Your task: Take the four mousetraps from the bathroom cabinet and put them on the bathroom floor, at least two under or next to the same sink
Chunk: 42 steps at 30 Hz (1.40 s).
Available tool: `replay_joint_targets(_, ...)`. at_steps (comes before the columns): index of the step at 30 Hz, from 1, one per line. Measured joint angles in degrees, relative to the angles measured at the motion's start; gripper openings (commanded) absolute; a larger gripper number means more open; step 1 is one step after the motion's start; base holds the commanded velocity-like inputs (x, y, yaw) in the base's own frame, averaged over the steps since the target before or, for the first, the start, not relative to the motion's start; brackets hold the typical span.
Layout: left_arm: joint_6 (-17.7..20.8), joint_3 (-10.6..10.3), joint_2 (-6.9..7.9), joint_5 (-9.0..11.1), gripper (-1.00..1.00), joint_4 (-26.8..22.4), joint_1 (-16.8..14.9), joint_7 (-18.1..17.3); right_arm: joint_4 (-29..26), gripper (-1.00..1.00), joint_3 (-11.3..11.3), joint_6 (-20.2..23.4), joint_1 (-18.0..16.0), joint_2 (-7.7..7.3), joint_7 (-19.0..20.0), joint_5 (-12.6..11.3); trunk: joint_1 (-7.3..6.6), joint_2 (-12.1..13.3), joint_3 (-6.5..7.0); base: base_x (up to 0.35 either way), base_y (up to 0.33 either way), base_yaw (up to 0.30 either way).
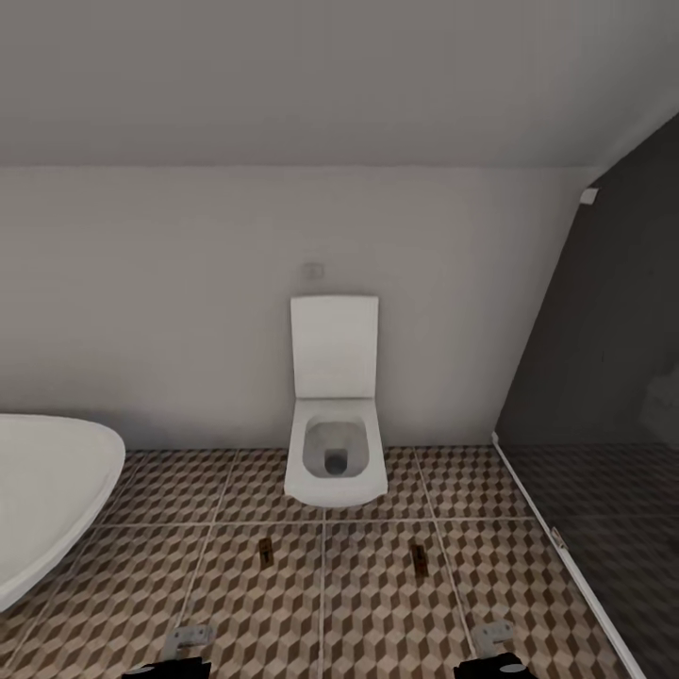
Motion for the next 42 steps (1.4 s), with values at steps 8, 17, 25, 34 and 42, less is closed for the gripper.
replay_joint_targets(8,0.0,0.0,0.10,0.0,1.00,0.0,0.0,0.0,0.0,1.00,0.0,0.0,0.0,-0.05,0.0,0.0,-1.76,3.2,1.44,0.000,0.000,0.000)
replay_joint_targets(17,-0.1,0.0,0.24,0.0,1.00,0.0,0.0,0.0,0.0,1.00,0.0,0.0,0.0,-0.09,0.0,0.0,-3.73,6.8,3.05,0.000,0.000,0.000)
replay_joint_targets(25,-0.3,0.0,0.26,0.0,1.00,0.0,0.0,0.0,0.0,1.00,0.0,0.0,0.0,-0.10,0.2,0.0,-5.49,10.0,4.49,0.000,0.000,0.000)
replay_joint_targets(34,-0.3,0.0,0.30,0.0,1.00,0.0,0.1,0.0,0.0,1.00,0.0,0.1,0.0,-0.10,0.3,0.0,-7.47,13.6,6.11,0.000,0.000,0.000)
replay_joint_targets(42,-0.3,0.0,0.47,0.0,1.00,0.0,0.6,0.0,0.0,1.00,0.0,0.1,0.0,-0.10,0.3,0.0,-9.23,16.9,7.54,0.000,0.000,0.000)
